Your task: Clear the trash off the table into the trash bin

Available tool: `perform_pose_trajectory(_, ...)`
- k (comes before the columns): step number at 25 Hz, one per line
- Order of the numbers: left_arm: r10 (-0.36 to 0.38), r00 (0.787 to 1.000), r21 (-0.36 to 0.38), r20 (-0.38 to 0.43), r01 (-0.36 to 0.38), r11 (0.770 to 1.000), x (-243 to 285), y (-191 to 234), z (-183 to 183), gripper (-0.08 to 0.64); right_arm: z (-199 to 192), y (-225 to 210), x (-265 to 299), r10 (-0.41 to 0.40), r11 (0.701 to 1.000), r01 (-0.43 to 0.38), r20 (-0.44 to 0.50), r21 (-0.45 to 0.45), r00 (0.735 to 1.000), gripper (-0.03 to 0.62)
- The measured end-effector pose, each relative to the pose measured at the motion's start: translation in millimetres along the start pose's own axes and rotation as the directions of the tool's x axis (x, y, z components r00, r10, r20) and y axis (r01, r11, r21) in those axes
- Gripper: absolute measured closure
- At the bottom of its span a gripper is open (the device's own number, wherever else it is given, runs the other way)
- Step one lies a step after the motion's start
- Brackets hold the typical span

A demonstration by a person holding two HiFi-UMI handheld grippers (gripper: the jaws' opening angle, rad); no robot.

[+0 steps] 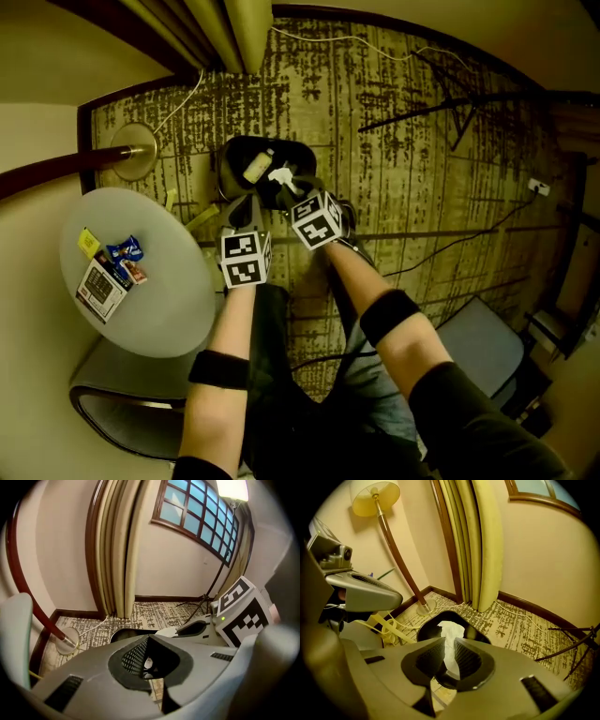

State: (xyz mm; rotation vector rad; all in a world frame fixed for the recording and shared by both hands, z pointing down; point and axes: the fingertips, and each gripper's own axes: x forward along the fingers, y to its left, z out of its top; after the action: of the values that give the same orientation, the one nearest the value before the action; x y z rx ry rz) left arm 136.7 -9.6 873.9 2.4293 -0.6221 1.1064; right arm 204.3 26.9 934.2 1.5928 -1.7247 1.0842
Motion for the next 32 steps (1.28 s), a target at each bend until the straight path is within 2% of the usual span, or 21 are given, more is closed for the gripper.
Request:
perform_pose_trajectory(5, 0.023, 0.999, -0.037, -0.022, -0.024, 0.999, 49, 19, -41, 0.559, -32, -9, 58, 0.001, 1.0, -0.002, -0.023, -0.026, 1.0, 0.509)
perform_pose_trajectory(12, 0.039, 0.998, -0.063, -0.045, -0.042, 0.997, 87, 27, -80, 0.559, -69, -14, 111, 0.009, 0.999, -0.012, -0.066, -0.046, 0.998, 0.5)
perform_pose_trajectory(14, 0.041, 0.998, -0.07, -0.046, -0.044, 0.997, 90, 29, -87, 0.559, -75, -13, 119, 0.006, 0.999, -0.011, -0.084, -0.053, 0.996, 0.471)
perform_pose_trajectory(17, 0.041, 0.998, -0.072, -0.047, -0.045, 0.996, 94, 29, -92, 0.559, -78, -17, 127, -0.014, 0.997, 0.006, -0.102, -0.081, 0.995, 0.433)
perform_pose_trajectory(19, 0.041, 0.998, -0.072, -0.049, -0.044, 0.996, 95, 28, -95, 0.559, -82, -15, 129, -0.01, 0.997, 0.002, -0.117, -0.075, 0.993, 0.356)
perform_pose_trajectory(28, 0.043, 0.998, -0.078, -0.044, -0.046, 0.996, 81, 23, -91, 0.559, -78, -12, 117, -0.008, 0.998, 0.0, -0.114, -0.066, 0.993, 0.353)
perform_pose_trajectory(32, 0.031, 0.998, -0.086, -0.046, -0.035, 0.996, 52, 10, -70, 0.559, -62, -14, 85, -0.016, 0.998, 0.009, -0.104, -0.07, 0.994, 0.356)
